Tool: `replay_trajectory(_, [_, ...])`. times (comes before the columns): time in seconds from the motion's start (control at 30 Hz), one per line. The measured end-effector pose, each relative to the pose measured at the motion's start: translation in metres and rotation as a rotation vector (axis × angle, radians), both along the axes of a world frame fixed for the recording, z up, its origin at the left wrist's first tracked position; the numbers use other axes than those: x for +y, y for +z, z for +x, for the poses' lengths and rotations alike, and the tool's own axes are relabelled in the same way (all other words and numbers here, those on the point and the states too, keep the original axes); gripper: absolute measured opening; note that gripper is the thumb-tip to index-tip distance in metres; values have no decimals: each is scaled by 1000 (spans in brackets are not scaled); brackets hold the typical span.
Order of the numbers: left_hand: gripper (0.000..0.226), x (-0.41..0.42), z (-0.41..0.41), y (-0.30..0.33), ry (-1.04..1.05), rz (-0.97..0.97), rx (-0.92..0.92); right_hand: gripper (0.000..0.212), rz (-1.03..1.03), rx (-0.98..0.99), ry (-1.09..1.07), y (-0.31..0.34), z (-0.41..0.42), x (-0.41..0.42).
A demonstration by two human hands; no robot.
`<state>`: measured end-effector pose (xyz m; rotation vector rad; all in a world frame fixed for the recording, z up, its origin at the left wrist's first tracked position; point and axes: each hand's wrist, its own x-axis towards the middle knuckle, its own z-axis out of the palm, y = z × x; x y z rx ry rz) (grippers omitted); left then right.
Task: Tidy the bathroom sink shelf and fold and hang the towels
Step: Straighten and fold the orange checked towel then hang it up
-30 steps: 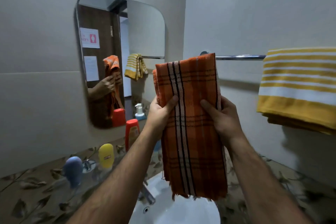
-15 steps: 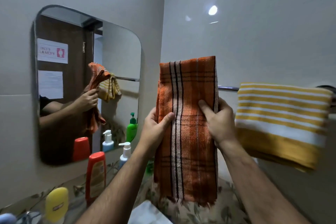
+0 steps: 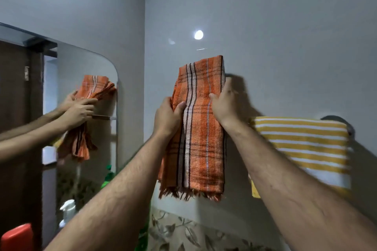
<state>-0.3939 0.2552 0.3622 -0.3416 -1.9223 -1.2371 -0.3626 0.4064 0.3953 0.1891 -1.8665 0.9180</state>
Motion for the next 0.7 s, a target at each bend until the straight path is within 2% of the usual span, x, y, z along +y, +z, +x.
replay_trajectory(0.1, [43,4,-16,1,63,-76,1,63,130,-126,-211,-6,-11,6])
replay_trajectory(0.2, [41,7,-28,1,83,-73,8,76,193,-146,-331,-9,-20,8])
replay_trajectory(0.33, [48,5,-35,3,305,-200,-33,99,248,-131,-465,-7,-27,8])
replay_trajectory(0.43, [55,0,-34,6,401,-253,-19,83,402,71,-612,-11,-31,5])
replay_trajectory(0.53, [30,1,-36,7,413,-400,167,37,563,306,-648,-15,-34,2])
replay_trajectory(0.6, [8,1,-38,4,339,-499,309,22,644,255,-616,-15,-35,3])
replay_trajectory(0.7, [7,-3,-41,4,252,-559,381,23,707,96,-530,-13,-33,3])
